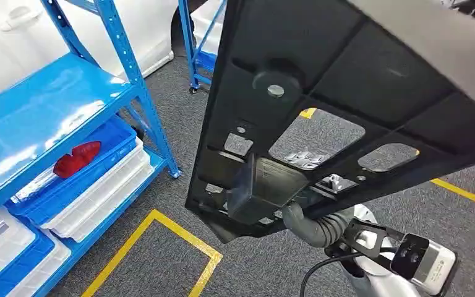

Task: Take the parts from the cabinet and place them on the table.

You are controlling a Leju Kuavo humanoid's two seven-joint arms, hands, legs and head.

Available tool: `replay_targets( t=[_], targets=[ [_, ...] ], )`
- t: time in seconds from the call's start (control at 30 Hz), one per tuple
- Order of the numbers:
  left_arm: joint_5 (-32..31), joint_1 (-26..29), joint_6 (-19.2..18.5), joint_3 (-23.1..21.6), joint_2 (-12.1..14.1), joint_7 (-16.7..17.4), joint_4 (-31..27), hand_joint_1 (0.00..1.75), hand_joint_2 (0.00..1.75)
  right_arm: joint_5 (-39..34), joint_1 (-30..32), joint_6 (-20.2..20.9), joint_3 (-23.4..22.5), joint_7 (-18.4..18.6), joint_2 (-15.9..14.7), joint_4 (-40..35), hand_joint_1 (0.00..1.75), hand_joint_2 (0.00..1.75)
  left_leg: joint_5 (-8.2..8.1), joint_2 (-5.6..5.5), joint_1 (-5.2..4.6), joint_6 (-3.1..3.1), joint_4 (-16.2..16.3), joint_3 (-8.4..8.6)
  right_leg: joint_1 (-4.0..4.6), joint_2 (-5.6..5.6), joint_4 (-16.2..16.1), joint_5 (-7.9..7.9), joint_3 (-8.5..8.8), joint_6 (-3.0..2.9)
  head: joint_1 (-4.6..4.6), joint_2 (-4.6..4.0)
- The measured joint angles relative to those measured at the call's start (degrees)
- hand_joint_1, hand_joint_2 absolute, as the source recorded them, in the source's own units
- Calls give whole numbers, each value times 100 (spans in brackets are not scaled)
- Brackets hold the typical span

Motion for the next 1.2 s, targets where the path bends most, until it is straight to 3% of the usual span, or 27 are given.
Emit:
replay_targets(
  t=[0.07, 0.1, 0.13, 0.17, 0.23, 0.27, 0.3, 0.33, 0.4, 0.43, 0.47, 0.53, 0.6, 0.63, 0.67, 0.7, 0.77, 0.8, 0.83, 0.9, 0.93, 0.97, 1.0, 1.1, 1.13, 1.17, 1.2],
  targets=[
    [-41, 2, -48, -2, 0, -13, 0, 0, 0, 22, 56, 64, -20, -29, 13, 7, 175, 175, -12, 113, 3, -60, -15, 27, 35, 107, 10, -11, -27, -58, -9, 0],
    [-57, -1, -52, -9, 0, -17, 0, 0, 0, 33, 97, 94, -35, -50, 13, 7, 175, 175, -45, 121, 25, -110, 1, 35, -9, 174, -37, 25, -3, -115, 0, 0],
    [-61, -5, -55, -15, -2, -20, 0, 0, 0, 33, 118, 123, -53, -68, 13, 9, 175, 175, -139, -146, 53, -144, 99, 4, -18, 212, -55, 42, 3, -140, -9, 0],
    [-68, 6, -59, -15, -20, -20, 4, 0, 0, 33, 115, 131, -63, -79, 20, 11, 175, 175, -360, -345, 63, -142, 402, -123, -19, 260, -53, 50, -4, -184, -20, 2],
    [-72, 48, -59, -15, -26, -20, 11, 0, 0, 33, 137, 145, -63, -105, 35, 24, 175, 175, -825, -458, 67, -149, 1353, -547, 1, 395, -53, 53, -13, -210, -20, 0],
    [-79, 65, -59, -15, -26, -20, 11, 0, 0, 33, 159, 149, -66, -114, 35, 39, 175, 175, -948, -467, 68, -151, 1743, -735, 15, 465, -49, 57, -17, -216, -20, 0],
    [-94, 80, -59, -17, -26, -17, 13, 0, 0, 33, 193, 162, -74, -120, 35, 57, 175, 175, -939, -467, 69, -144, 1912, -830, 21, 544, -46, 58, -18, -215, -20, 0],
    [-114, 86, -59, -22, -33, -17, 17, 0, 0, 37, 227, 201, -90, -131, 35, 68, 175, 175, -775, -470, 69, -136, 1757, -773, 22, 616, -38, 61, -16, -210, -18, 0],
    [-127, 80, -57, -31, -44, -6, 24, 0, 0, 42, 265, 280, -120, -151, 33, 79, 175, 175, -222, -526, 79, -105, 783, -320, 21, 759, -6, 60, -14, -198, -20, 0],
    [-136, 84, -53, -31, -46, 6, 26, 0, 0, 42, 269, 312, -135, -162, 33, 83, 175, 175, -15, -711, 102, -92, 288, -91, 19, 815, 15, 54, -19, -181, -22, 0],
    [-140, 76, -48, -31, -52, 29, 28, 0, 0, 37, 266, 348, -157, -171, 33, 92, 175, 175, -120, -964, 106, -87, 127, -32, 50, 870, 43, 58, -54, -138, -13, 0],
    [-133, 83, -22, -31, -68, 44, 35, 0, 0, 22, 270, 381, -171, -177, 31, 116, 175, 175, -92, -850, 77, -45, 127, -42, 10, 984, 35, 95, -96, -57, -15, 0],
    [-100, 75, -17, -28, -78, 39, 35, 0, 0, 2, 278, 426, -192, -177, 28, 135, 175, 175, -35, -749, 77, 45, 63, -13, 11, 1088, -4, 141, -112, 38, -13, 0],
    [-87, 63, -17, -28, -96, 31, 35, 0, 0, -4, 288, 440, -201, -179, 22, 140, 175, 175, 10, -662, 104, 97, 20, 1, -10, 902, 66, 90, -129, 30, -13, 0],
    [-65, 66, -20, -28, -98, 4, 35, 0, 0, -13, 272, 459, -212, -182, 15, 146, 175, 175, 22, -606, 88, 146, -2, -2, 19, 624, 290, -99, -243, 41, 17, 0],
    [-61, 83, -20, -28, -98, -18, 35, 0, 0, -22, 273, 488, -225, -184, 15, 151, 175, 175, 24, -542, 74, 154, -1, -13, 18, 511, 686, -330, -424, 58, 17, 0],
    [-55, 131, -17, -22, -98, -66, 35, 0, 0, -22, 312, 595, -284, -184, 15, 155, 175, 175, 18, -392, 45, 165, 2, -29, -11, 440, 1632, -726, -860, 92, 17, 0],
    [-61, 141, -20, -22, -101, -66, 35, 0, 0, -22, 341, 641, -321, -184, 13, 155, 175, 175, 18, -327, 39, 164, 4, -32, -21, 430, 1844, -755, -951, 102, 17, 0],
    [-68, 144, -22, -22, -101, -68, 35, 0, 0, -22, 366, 660, -356, -184, 6, 155, 175, 175, 16, -262, 37, 162, 4, -29, -25, 421, 1762, -661, -900, 106, 17, 0],
    [-74, 132, -33, -22, -107, -70, 35, 0, 0, -22, 372, 665, -409, -184, 4, 153, 175, 175, 0, -139, 38, 138, 9, -16, -24, 324, 838, -213, -384, 93, 17, 0],
    [-77, 131, -35, -24, -118, -70, 35, 0, 0, -22, 372, 669, -428, -184, 4, 151, 175, 175, -14, -94, 37, 117, 17, -2, -18, 191, 313, -32, -83, 75, 20, 0],
    [-85, 132, -33, -24, -125, -70, 35, 0, 0, -22, 365, 689, -448, -186, 4, 151, 175, 175, -40, -51, -5, 77, 30, 0, 39, -55, 4, -102, 67, 35, 20, 0],
    [-103, 136, -33, -24, -127, -72, 35, 0, 0, -15, 366, 726, -463, -186, 4, 151, 175, 175, -54, -23, -13, 47, 42, 1, 49, 43, -1, -59, 53, -27, 6, 0],
    [-103, 113, -85, -26, -129, -173, 37, 0, 0, -15, 344, 798, -494, -186, 4, 153, 175, 175, -64, 124, -10, -42, 25, 34, 76, 210, -5, -53, 14, -104, 6, 0],
    [-98, 97, -135, -26, -129, -219, 35, 0, 0, -22, 327, 811, -498, -186, 6, 153, 175, 175, -112, 78, 18, -78, 57, 17, 19, 266, -55, -16, 54, -153, 6, 2],
    [-94, 87, -160, -26, -129, -260, 37, 0, 0, -39, 287, 827, -505, -188, 7, 155, 175, 175, -259, -182, 35, -98, 241, -39, 23, 296, -67, -12, 56, -187, 0, 0],
    [-79, 86, -177, -26, -133, -289, 37, 0, 0, -50, 243, 848, -507, -186, 13, 166, 175, 175, -480, -329, 46, -106, 610, -202, 25, 337, -66, -5, 52, -213, -11, 0]
  ],
)
